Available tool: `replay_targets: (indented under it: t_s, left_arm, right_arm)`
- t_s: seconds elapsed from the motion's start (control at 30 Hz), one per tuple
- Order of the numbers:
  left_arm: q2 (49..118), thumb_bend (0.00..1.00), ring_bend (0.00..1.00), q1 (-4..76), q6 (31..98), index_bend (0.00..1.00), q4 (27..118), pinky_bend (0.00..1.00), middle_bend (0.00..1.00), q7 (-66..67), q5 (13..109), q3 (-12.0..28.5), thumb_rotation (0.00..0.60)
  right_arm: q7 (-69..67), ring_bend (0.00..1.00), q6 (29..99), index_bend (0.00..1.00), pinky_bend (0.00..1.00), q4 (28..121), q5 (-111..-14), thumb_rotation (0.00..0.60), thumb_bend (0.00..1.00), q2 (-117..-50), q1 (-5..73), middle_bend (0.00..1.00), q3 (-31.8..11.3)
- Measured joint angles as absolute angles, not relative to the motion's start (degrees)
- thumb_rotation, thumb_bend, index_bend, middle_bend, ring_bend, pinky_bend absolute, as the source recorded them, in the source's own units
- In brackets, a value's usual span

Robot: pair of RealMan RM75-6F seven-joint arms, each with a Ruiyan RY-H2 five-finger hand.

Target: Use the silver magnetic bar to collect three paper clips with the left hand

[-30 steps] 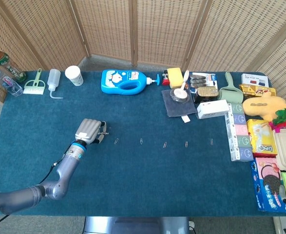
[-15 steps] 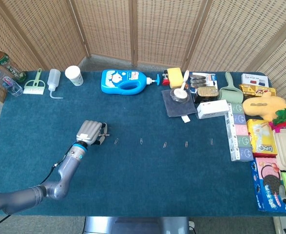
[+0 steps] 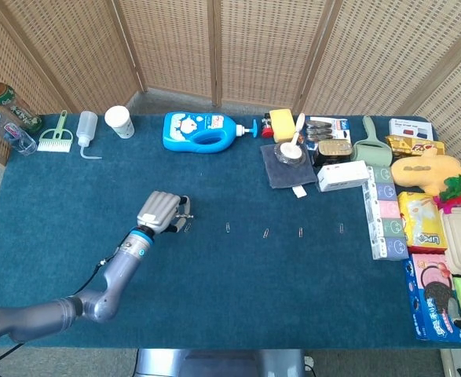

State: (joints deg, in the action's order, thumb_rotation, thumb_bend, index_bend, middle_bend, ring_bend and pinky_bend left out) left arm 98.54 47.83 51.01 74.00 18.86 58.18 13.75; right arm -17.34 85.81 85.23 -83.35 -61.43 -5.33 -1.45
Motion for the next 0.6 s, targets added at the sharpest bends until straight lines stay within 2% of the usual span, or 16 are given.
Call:
replay_targets:
  t_s: [0.6]
  left_arm:
    - [104.9,0.39,1.00,51.5,48.5,0.59,68.2,1.00,1.00,20.2,57.4,13.4,0.600]
  right_arm:
    - [-19.3,0.00,86.1,0.00,0.00,84.4,-83.2,0.530,0.51,-61.4,-6.3,0.00,-1.0]
